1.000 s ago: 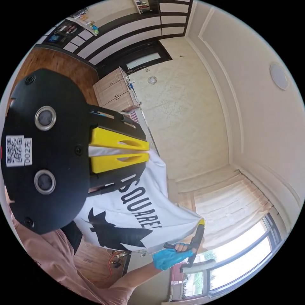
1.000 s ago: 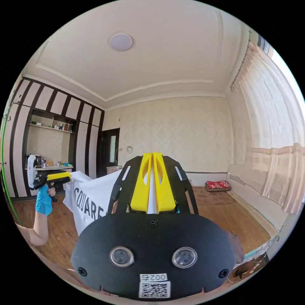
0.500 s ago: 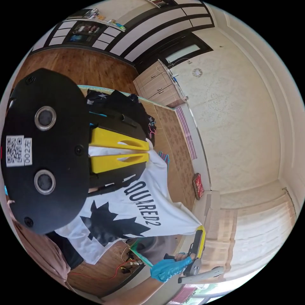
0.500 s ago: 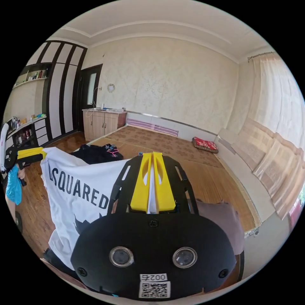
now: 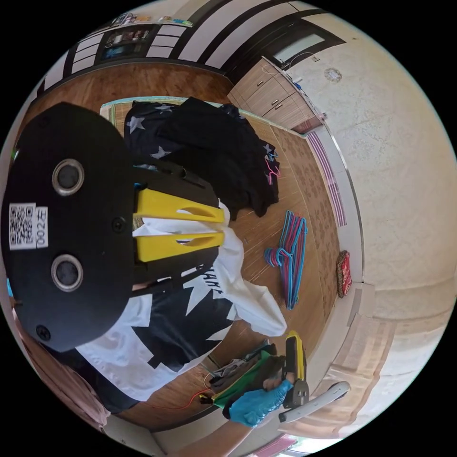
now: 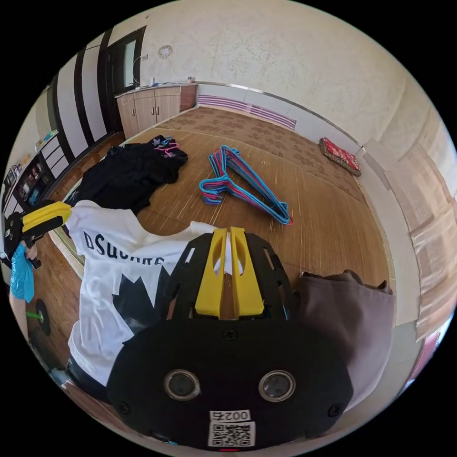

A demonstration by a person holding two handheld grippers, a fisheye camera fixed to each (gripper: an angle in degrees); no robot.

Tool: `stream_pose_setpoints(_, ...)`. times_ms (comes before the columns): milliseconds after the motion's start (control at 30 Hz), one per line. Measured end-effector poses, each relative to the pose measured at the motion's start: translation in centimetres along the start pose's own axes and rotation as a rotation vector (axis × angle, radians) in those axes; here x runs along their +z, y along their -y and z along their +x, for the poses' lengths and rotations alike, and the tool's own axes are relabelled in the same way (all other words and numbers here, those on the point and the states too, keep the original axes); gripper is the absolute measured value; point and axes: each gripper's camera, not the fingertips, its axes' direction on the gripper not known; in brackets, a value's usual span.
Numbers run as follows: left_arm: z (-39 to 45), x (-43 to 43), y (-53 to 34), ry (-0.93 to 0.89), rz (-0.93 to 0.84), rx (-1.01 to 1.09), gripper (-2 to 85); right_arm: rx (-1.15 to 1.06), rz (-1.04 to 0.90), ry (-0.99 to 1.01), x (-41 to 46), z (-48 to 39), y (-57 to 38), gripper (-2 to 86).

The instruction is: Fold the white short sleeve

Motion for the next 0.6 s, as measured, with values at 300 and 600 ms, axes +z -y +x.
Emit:
stream_pose_setpoints(300, -1.4, -1.0, -2.2, -0.040, 0.011, 0.020, 0.6, -0.147, -0.008, 0.158, -2.4, -1.0, -3.0, 6.0)
stream_pose_setpoints(600, 2.4, -2.2, -10.2, -0.161, -0.082, 0.150, 0.7, -0.396, -0.179, 0.423, -4.2, -7.2, -17.1, 8.3)
